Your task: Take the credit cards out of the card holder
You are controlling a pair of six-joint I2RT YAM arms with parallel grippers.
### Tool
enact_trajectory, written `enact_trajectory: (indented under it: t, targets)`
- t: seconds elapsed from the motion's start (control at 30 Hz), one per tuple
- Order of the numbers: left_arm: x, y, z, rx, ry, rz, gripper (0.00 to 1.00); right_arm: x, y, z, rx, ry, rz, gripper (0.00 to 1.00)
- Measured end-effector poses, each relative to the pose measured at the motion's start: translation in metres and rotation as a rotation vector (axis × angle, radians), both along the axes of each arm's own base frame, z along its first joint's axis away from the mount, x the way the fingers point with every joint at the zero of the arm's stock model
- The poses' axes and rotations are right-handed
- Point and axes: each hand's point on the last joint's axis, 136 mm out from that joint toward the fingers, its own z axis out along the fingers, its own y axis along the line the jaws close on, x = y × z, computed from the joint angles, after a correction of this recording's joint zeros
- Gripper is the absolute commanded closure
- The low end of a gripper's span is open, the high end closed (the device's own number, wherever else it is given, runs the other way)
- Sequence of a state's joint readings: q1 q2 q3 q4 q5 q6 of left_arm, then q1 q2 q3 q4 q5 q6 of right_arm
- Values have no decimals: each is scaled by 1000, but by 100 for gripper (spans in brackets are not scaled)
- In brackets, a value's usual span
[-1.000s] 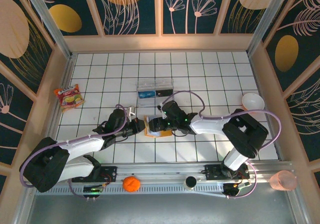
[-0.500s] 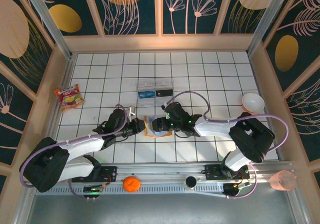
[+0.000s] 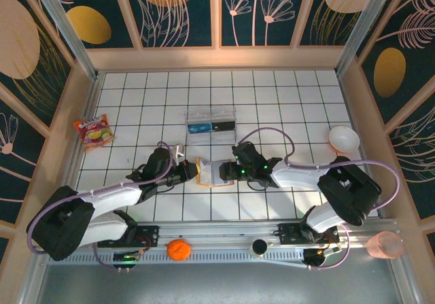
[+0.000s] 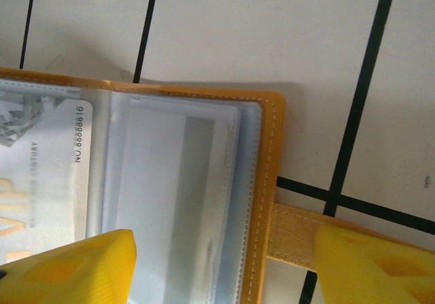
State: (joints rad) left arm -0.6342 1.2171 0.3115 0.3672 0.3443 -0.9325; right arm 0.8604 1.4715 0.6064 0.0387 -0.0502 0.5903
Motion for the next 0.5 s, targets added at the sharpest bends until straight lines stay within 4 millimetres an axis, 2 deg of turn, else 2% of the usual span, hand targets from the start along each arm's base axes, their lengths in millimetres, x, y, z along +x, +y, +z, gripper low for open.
enact_trajectory:
  t: [0.17,0.27,0.37,0.5]
  targets:
    - [0,0,-3,8,0,-4,100,8,-19,10,0,-27,-67,32]
    - [0,0,-4,12,1,-6,100,14,-26,28,32,-67,-93,37]
    - [0,0,-6,16,5,-6,100,15,-22,38,65,-85,-69,40]
    - [0,1,-9,24,10,-6,100,9,-11,32,92,-48,-11,40]
